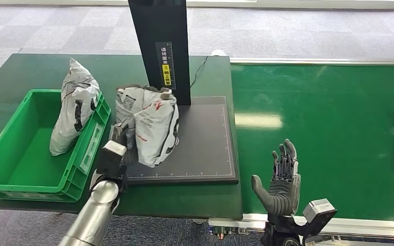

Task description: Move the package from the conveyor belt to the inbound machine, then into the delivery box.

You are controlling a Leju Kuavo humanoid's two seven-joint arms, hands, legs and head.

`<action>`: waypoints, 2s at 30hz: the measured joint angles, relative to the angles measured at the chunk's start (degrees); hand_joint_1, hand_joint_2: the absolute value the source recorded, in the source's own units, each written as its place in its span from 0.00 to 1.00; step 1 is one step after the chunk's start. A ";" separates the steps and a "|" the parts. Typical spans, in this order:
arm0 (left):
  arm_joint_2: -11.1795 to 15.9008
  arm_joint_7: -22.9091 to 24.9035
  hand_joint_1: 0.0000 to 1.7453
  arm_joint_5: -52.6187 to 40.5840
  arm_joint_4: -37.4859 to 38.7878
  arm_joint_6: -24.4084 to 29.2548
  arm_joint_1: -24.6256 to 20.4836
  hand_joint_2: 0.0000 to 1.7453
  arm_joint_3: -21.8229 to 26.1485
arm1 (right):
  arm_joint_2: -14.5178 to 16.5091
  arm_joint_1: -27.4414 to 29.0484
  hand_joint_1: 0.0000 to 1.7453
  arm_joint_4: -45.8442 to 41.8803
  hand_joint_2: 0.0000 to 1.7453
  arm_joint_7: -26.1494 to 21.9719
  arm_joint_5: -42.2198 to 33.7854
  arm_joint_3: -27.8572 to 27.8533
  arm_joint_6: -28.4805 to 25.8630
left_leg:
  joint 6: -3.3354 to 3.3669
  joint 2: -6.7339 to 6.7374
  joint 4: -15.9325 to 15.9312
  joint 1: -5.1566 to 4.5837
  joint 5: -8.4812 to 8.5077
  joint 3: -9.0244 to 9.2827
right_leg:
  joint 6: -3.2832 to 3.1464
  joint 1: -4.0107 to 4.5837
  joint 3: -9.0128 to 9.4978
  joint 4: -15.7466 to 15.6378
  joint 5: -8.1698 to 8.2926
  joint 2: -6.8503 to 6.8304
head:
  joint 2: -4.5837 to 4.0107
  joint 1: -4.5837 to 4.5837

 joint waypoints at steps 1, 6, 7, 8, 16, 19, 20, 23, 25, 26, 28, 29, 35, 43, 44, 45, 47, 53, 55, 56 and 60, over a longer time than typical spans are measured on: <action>0.52 -0.67 1.00 0.34 -4.82 -0.10 2.69 1.00 0.59 | 0.01 0.21 0.00 -0.11 1.00 0.00 0.03 -0.31 0.00 | 0.00 0.00 0.00 0.00 -0.01 -0.01 | 0.01 0.00 -0.01 0.00 -0.02 0.00 | 0.00 0.00; 2.40 -4.41 1.00 0.80 -22.96 1.00 12.70 1.00 2.16 | 0.10 0.94 0.00 -0.72 1.00 0.12 0.30 -1.60 0.01 | 0.01 -0.07 0.00 0.00 -0.03 -0.03 | 0.03 0.00 0.00 -0.02 -0.06 -0.03 | 0.00 0.02; 2.68 -4.80 1.00 0.79 -25.74 1.84 13.86 1.00 2.27 | 0.17 1.10 0.00 -0.95 1.00 0.19 0.41 -1.84 0.01 | 0.01 -0.08 0.00 0.00 -0.03 -0.03 | 0.03 0.00 0.02 -0.02 -0.06 -0.03 | 0.00 0.02; 3.00 -5.01 1.00 0.89 -28.30 2.89 14.87 1.00 2.37 | 0.24 1.25 0.00 -1.17 1.00 0.29 0.53 -2.08 0.00 | 0.01 -0.07 0.00 0.00 -0.03 -0.02 | 0.03 0.00 0.03 -0.02 -0.06 -0.03 | 0.00 0.02; 6.42 -4.62 1.00 8.99 -39.54 4.87 19.20 1.00 9.99 | 1.16 3.02 0.00 -3.41 1.00 1.26 1.39 -3.91 0.72 | -0.01 -0.07 -0.01 0.05 -0.02 0.05 | 0.01 0.05 0.05 0.00 -0.06 -0.04 | 0.00 0.00; 7.09 -1.68 1.00 8.01 -39.17 2.87 18.75 1.00 14.90 | 1.54 3.61 0.00 -4.21 1.00 1.49 1.60 -4.30 1.15 | -0.01 -0.07 -0.01 0.06 -0.01 0.09 | 0.00 0.05 0.04 0.00 -0.06 -0.04 | 0.00 0.01; 7.46 0.49 1.00 6.35 -38.35 2.12 18.01 1.00 16.15 | 1.67 3.77 0.00 -4.47 1.00 1.61 1.66 -4.40 1.35 | -0.01 -0.11 -0.01 0.05 0.00 0.10 | 0.00 0.05 0.03 0.00 -0.06 -0.08 | 0.00 0.02; 9.32 7.61 1.00 -0.45 -32.37 -0.25 13.22 1.00 18.83 | 2.03 4.01 0.00 -5.19 1.00 2.16 1.81 -4.57 1.77 | -0.01 -0.25 -0.01 0.05 0.05 0.12 | -0.03 0.05 0.08 0.00 -0.04 -0.21 | 0.00 0.02; 10.83 10.63 1.00 -3.77 -26.59 -1.22 9.07 1.00 20.14 | 2.19 4.14 0.00 -5.57 1.00 2.47 1.90 -4.69 1.98 | -0.02 -0.20 -0.01 0.05 0.09 0.13 | -0.09 0.05 0.12 0.00 0.03 -0.20 | 0.00 0.02; 11.58 11.67 1.00 -4.97 -23.58 -1.50 6.96 1.00 20.63 | 2.21 4.22 0.00 -5.69 1.00 2.57 1.97 -4.75 2.13 | -0.02 -0.16 -0.01 0.05 0.11 0.14 | -0.12 0.05 0.12 0.01 0.06 -0.18 | 0.00 0.03; 13.18 13.06 1.00 -6.88 -17.35 -1.81 3.09 1.00 21.50 | 2.21 4.35 0.00 -5.82 1.00 2.67 2.11 -4.85 2.39 | -0.03 -0.11 0.00 0.05 0.14 0.15 | -0.14 0.05 0.12 0.03 0.08 -0.14 | 0.00 0.02; 13.85 13.26 1.00 -7.36 -14.63 -1.85 1.51 1.00 21.86 | 2.21 4.39 0.00 -5.85 1.00 2.69 2.18 -4.88 2.47 | -0.03 -0.09 0.00 0.05 0.15 0.15 | -0.15 0.05 0.12 0.04 0.09 -0.12 | 0.00 0.02; 15.74 13.64 1.00 -8.16 -5.74 -1.90 -2.73 1.00 22.75 | 2.21 4.48 0.00 -5.87 1.00 2.71 2.23 -4.96 2.51 | -0.04 -0.06 0.00 0.05 0.14 0.06 | -0.14 0.05 0.01 0.05 0.08 -0.06 | 0.00 0.02; 18.61 16.50 1.00 -13.88 7.80 -1.91 -8.88 1.00 23.30 | 2.21 4.49 0.00 -5.87 1.00 2.69 2.26 -4.97 2.98 | -0.06 -0.06 0.00 0.05 0.14 0.05 | -0.15 0.05 -0.02 0.06 0.08 -0.06 | 0.00 0.01; 18.81 16.50 1.00 -14.16 8.75 -1.82 -9.23 1.00 23.31 | 2.21 4.49 0.00 -5.87 1.00 2.69 2.26 -4.97 2.99 | -0.06 -0.06 0.00 0.05 0.14 0.05 | -0.15 0.05 -0.01 0.06 0.08 -0.06 | 0.00 0.01; 18.86 16.50 1.00 -14.25 9.11 -1.81 -9.35 1.00 23.32 | 2.21 4.49 0.00 -5.87 1.00 2.69 2.26 -4.97 2.99 | -0.06 -0.06 0.00 0.05 0.14 0.05 | -0.15 0.06 -0.01 0.06 0.08 -0.05 | 0.00 0.00; 18.90 16.49 1.00 -14.27 9.21 -1.81 -9.43 1.00 23.33 | 2.21 4.49 0.00 -5.87 1.00 2.69 2.26 -4.97 3.01 | -0.06 -0.06 0.00 0.05 0.14 0.06 | -0.15 0.06 -0.01 0.06 0.08 -0.05 | 0.00 0.00; 23.35 16.27 0.00 -14.60 23.17 -3.08 -13.99 1.00 25.54 | 2.21 4.00 0.00 -5.48 1.00 2.69 2.35 -4.97 3.58 | -0.08 -0.05 -0.01 0.06 0.15 0.03 | -0.15 0.06 -0.03 0.09 0.07 -0.06 | 0.00 0.03; 23.92 15.45 0.00 -13.50 24.08 -3.47 -14.19 1.00 26.00 | 2.21 3.87 0.00 -5.25 1.00 2.69 2.38 -4.97 3.61 | -0.08 -0.06 -0.01 0.06 0.15 0.02 | -0.16 0.06 -0.02 0.09 0.07 -0.06 | 0.00 0.03; 24.07 14.45 0.00 -11.86 23.85 -3.72 -13.91 1.00 26.37 | 2.21 3.80 0.00 -5.15 1.00 2.69 2.40 -4.97 3.63 | -0.08 -0.05 -0.01 0.06 0.15 0.01 | -0.16 0.06 -0.03 0.09 0.07 -0.06 | 0.00 0.03; 23.52 11.54 0.00 -1.28 14.74 -4.58 -9.43 1.00 28.69 | 2.21 3.60 0.00 -4.86 1.00 2.69 2.64 -5.06 3.64 | -0.11 0.05 0.00 0.05 0.12 0.02 | -0.15 0.06 -0.08 0.09 0.07 0.08 | 0.00 0.02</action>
